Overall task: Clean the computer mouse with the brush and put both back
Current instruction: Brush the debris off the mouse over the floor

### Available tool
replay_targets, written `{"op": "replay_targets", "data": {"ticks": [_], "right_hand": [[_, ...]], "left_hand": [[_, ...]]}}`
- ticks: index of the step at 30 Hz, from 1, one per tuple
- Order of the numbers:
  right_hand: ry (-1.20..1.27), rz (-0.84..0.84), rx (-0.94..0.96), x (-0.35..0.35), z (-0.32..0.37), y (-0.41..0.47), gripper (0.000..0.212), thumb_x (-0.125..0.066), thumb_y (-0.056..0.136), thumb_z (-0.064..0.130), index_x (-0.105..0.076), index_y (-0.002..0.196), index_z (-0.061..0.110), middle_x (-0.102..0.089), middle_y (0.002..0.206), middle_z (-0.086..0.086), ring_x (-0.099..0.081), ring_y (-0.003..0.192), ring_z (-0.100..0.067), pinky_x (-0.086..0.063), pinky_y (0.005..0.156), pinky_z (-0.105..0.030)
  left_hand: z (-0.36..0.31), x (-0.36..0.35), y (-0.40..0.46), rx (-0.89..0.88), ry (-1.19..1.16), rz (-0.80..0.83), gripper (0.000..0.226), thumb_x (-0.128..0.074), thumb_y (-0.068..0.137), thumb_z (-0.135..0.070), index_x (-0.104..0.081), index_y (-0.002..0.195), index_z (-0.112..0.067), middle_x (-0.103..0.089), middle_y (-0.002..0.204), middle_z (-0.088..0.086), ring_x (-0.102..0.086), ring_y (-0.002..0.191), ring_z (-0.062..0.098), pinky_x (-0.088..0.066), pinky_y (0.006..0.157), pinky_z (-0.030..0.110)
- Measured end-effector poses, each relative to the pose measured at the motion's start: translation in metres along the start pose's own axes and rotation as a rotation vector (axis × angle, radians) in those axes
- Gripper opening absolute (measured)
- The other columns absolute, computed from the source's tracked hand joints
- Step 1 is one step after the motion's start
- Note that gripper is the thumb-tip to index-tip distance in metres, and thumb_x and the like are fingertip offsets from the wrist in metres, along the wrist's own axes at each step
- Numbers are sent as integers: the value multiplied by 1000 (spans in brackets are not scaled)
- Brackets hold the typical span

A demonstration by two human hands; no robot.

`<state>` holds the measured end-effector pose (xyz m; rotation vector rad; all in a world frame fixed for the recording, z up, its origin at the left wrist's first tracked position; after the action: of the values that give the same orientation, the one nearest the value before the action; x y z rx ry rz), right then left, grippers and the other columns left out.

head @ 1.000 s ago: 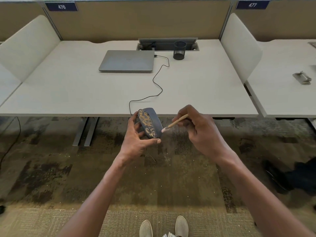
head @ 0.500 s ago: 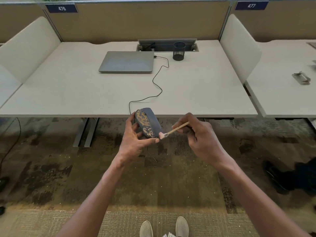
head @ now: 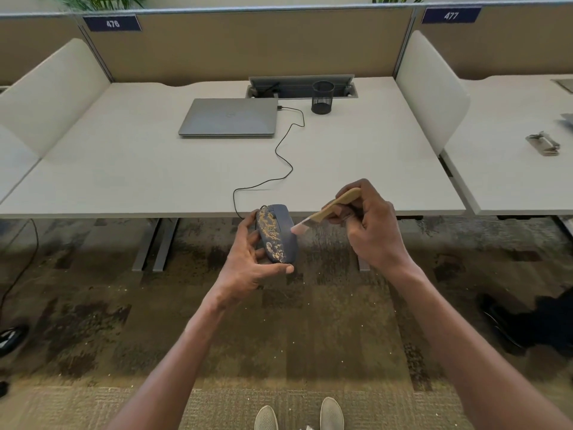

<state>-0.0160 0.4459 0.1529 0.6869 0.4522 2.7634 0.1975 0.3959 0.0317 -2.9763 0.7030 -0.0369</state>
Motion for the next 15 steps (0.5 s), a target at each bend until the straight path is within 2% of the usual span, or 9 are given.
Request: {"op": "replay_targets", "data": {"ticks": [3, 7, 10, 12, 15], "right_hand": [[-68, -70, -11, 4, -7, 4, 16, -67, 96, 3, -58, 109, 7, -74, 95, -6, -77, 86, -18, -65, 75, -36], [-175, -119, 3, 6, -8, 6, 13, -70, 94, 9, -59, 100, 7, -70, 91, -6, -70, 76, -18, -54, 61, -14], [-218, -67, -14, 2, -11, 5, 11, -67, 95, 10, -57, 99, 8, -64, 86, -2, -63, 72, -9, -47, 59, -17], [-255, -29, 10, 0, -8, 3, 9, -65, 95, 9, -56, 97, 9, -60, 82, 2, -56, 69, -2, -40, 57, -11], [-327, 60, 42, -5, -6, 0, 10, -62, 95, 10, -54, 91, 14, -55, 79, 3, -49, 66, -2, -37, 57, -12]], "left_hand": [[2, -4, -2, 20, -5, 35, 129, -104, 45, -31, -25, 145, -50, -54, 145, -1, -65, 124, 22, -57, 99, 44], [0, -8, -3, 23, -15, 67, 120, -103, 48, -25, -31, 139, -57, -51, 147, -1, -66, 123, 24, -59, 94, 41], [-2, -12, -3, 22, -13, 91, 119, -101, 51, -19, -31, 139, -57, -49, 147, -2, -67, 121, 23, -60, 92, 39], [-3, -14, -2, 21, -15, 105, 118, -99, 52, -16, -30, 140, -56, -49, 147, -5, -67, 122, 20, -60, 91, 38], [-5, -17, -3, 22, -18, 115, 118, -98, 53, -14, -30, 141, -54, -49, 145, -6, -67, 122, 19, -60, 90, 37]]}}
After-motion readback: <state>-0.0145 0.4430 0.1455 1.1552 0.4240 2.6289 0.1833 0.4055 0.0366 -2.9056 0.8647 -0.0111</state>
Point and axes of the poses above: each hand's wrist, its own y-axis towards the middle knuckle, its own x-axis out of the back of the hand, z = x × y, the point moved 9 cm from there along y, towards the middle knuckle
